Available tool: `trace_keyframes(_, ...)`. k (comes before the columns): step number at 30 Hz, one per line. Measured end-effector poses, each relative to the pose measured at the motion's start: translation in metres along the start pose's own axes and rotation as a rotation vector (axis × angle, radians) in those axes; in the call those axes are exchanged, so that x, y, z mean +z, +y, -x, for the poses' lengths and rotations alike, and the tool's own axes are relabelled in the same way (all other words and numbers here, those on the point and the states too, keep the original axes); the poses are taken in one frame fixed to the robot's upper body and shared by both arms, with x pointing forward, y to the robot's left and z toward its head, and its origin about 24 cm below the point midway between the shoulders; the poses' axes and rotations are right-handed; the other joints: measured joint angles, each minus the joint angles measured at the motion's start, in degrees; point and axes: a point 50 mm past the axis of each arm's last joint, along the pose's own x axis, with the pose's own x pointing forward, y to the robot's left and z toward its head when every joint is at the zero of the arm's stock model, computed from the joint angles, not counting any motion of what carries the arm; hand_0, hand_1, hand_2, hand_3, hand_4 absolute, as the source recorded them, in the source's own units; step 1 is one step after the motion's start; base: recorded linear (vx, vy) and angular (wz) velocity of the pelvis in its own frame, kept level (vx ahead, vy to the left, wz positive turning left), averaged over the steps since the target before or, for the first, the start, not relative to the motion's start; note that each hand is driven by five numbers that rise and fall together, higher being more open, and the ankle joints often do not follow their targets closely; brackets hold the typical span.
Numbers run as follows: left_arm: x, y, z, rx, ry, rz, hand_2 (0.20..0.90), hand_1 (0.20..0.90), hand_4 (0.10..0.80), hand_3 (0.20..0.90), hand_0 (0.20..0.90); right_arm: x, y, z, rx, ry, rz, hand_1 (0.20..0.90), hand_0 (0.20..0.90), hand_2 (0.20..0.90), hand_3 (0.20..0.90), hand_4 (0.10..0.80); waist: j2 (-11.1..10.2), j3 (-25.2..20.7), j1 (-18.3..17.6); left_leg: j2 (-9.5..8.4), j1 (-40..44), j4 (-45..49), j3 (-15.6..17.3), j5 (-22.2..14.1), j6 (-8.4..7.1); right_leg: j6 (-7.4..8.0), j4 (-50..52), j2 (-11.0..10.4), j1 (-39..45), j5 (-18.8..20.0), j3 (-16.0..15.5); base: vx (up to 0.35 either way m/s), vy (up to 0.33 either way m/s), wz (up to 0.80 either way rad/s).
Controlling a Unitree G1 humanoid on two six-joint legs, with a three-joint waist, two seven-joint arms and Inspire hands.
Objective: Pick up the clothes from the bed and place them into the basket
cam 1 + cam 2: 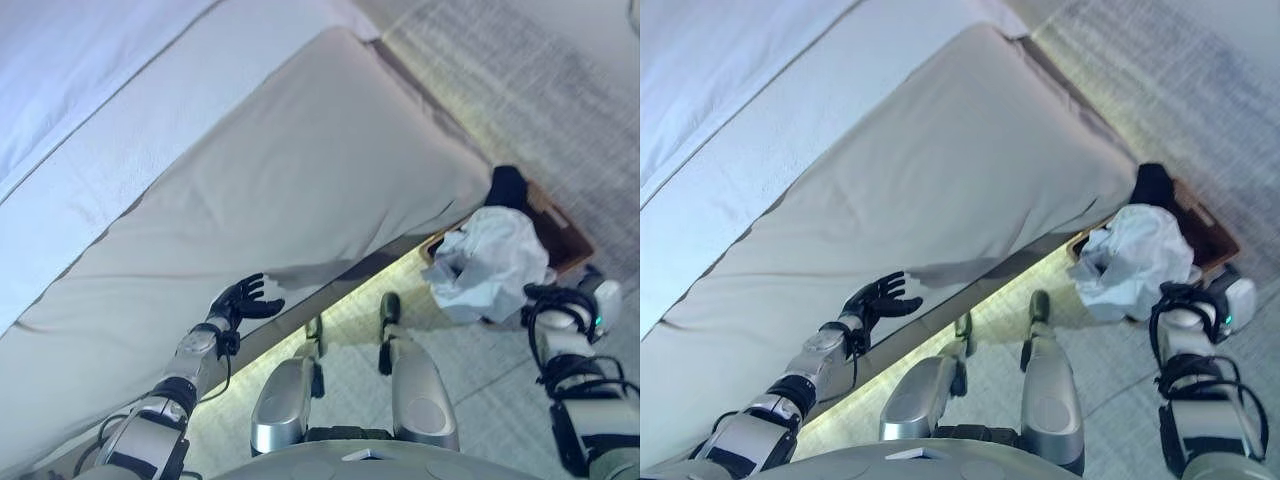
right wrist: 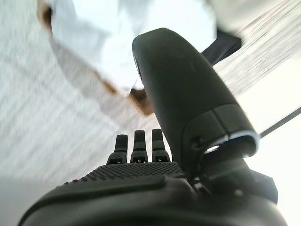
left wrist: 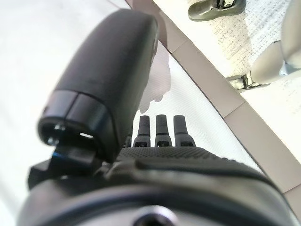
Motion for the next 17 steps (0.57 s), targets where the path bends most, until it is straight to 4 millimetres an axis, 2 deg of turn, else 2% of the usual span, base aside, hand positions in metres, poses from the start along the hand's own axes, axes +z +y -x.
trace_keyframes(3, -0.046, 0.003, 0.013, 0.011, 0.17, -0.038, 0.9, 0.9, 0.8, 0.9, 0.9, -0.052, 0.035, 0.031, 0.188, 0.108, 0.023, 0.9, 0.9, 0.9, 0.9, 0.8, -3.61, -6.2, 0.35, 0.05, 5.16, -2.25, 0.08, -0.22, -0.05, 0.02, -3.61, 0.78, 5.84, -0.03, -0.01, 0.209, 0.2, 0.05)
trace_keyframes(5, -0.073, 0.001, 0.022, 0.009, 0.263, -0.041, 0.9, 0.9, 0.8, 0.9, 0.9, -0.082, 0.051, 0.051, 0.308, 0.194, 0.029, 0.9, 0.9, 0.9, 0.9, 0.8, -4.5, -10.57, 0.68, 0.08, 6.65, -2.29, 0.09, -1.83, -0.08, 0.03, -5.7, 1.34, 8.15, -0.03, 0.04, 0.165, 0.163, 0.02)
trace_keyframes(6, -0.082, -0.001, 0.026, 0.008, 0.294, -0.033, 0.9, 0.9, 0.8, 0.9, 0.9, -0.094, 0.057, 0.06, 0.358, 0.25, 0.012, 0.9, 0.9, 0.9, 0.9, 0.8, -4.89, -11.25, 0.83, -0.06, 7.64, -2.28, 0.08, -1.83, -0.08, 0.03, -5.89, 1.36, 9.32, -0.03, 0.12, 0.141, 0.149, 0.0)
trace_keyframes(8, -0.099, -0.007, 0.034, 0.0, 0.346, -0.004, 0.9, 0.9, 0.8, 0.9, 0.9, -0.119, 0.064, 0.077, 0.431, 0.35, 0.013, 0.9, 0.9, 0.9, 0.9, 0.8, -4.44, -13.49, 1.09, -0.24, 8.45, -2.3, 0.15, -2.79, 0.48, 0.04, -6.2, 1.13, 10.2, -0.03, 0.41, 0.102, 0.132, -0.04)
trace_keyframes(11, -0.116, -0.015, 0.042, -0.031, 0.393, 0.026, 0.9, 0.9, 0.8, 0.9, 0.9, -0.146, 0.064, 0.095, 0.522, 0.445, 0.055, 0.9, 0.9, 0.9, 0.9, 0.8, -2.88, -15.72, 1.61, -0.94, 8.93, -2.3, 0.15, -3.23, 0.85, 0.24, -6.69, 0.52, 10.79, 0.1, 1.05, 0.061, 0.096, -0.06)
trace_keyframes(13, -0.122, -0.018, 0.046, -0.047, 0.41, 0.034, 0.9, 0.9, 0.8, 0.9, 0.9, -0.156, 0.059, 0.1, 0.563, 0.488, 0.091, 0.9, 0.9, 0.9, 0.9, 0.8, -2.01, -16.4, 1.61, -1.23, 9.3, -2.36, 0.23, -3.57, 1.34, 0.57, -7.01, 0.29, 11.22, 0.32, 1.2, 0.044, 0.057, -0.02)
trace_keyframes(15, -0.126, -0.017, 0.049, -0.065, 0.425, 0.022, 0.9, 0.9, 0.8, 0.9, 0.9, -0.163, 0.053, 0.101, 0.648, 0.492, 0.187, 0.9, 0.9, 0.9, 0.9, 0.8, -1.69, -17.4, 1.58, -1.33, 9.34, -2.49, 0.12, -3.64, 1.45, 0.96, -7.74, 0.25, 11.72, 0.59, 1.18, 0.04, 0.039, 0.02)
trace_keyframes(17, -0.126, -0.016, 0.049, -0.079, 0.431, 0.001, 0.9, 0.9, 0.8, 0.9, 0.9, -0.161, 0.056, 0.101, 0.724, 0.487, 0.238, 0.9, 0.9, 0.9, 0.9, 0.8, -1.98, -17.84, 1.58, -1.16, 9.34, -2.57, 0.05, -3.72, 1.53, 1.21, -8.35, 0.22, 12.09, 0.75, 1.1, 0.038, 0.024, 0.04)
